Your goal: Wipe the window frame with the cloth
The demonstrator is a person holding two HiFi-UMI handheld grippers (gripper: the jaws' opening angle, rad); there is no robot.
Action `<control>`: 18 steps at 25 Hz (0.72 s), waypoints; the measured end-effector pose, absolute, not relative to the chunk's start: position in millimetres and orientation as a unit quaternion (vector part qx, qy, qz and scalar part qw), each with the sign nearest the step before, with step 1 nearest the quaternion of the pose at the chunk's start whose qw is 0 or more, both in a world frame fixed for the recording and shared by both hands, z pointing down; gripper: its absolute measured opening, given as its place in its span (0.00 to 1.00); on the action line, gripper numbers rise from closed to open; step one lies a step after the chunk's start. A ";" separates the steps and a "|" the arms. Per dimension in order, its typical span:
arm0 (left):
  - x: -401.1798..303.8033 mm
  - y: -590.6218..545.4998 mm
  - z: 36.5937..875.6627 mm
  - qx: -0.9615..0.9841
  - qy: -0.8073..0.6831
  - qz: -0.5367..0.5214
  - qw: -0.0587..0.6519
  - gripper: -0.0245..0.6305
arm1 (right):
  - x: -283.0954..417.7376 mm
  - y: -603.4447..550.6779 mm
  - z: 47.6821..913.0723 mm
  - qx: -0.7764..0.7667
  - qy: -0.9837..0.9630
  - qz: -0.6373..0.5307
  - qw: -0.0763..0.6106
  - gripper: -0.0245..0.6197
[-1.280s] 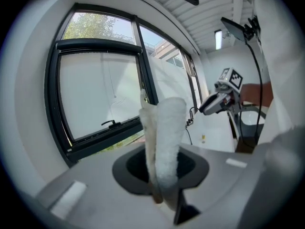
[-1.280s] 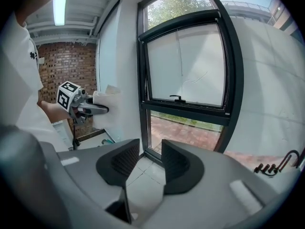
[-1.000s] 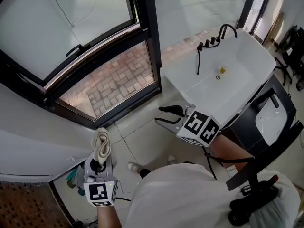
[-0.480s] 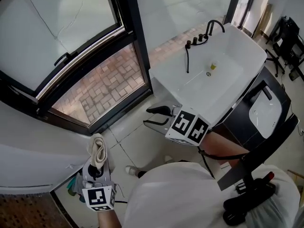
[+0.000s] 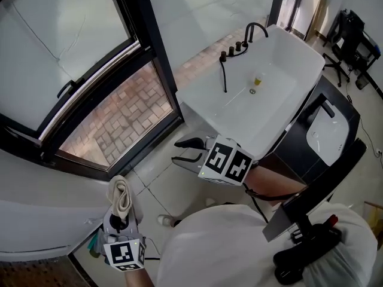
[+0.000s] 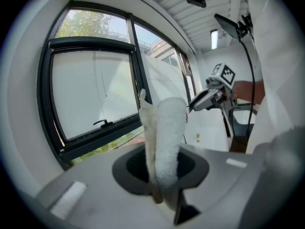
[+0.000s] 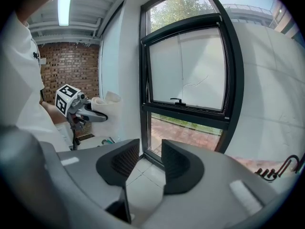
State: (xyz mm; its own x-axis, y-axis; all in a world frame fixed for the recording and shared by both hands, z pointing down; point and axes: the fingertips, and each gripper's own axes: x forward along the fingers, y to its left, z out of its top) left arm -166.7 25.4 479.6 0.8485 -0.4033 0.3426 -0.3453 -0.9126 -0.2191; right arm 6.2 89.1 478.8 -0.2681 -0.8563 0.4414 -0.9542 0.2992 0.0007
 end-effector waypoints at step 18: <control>-164.5 32.5 479.9 -0.958 0.193 -0.197 0.079 0.18 | 3.9 95.5 478.2 0.576 -0.786 0.138 0.176 0.26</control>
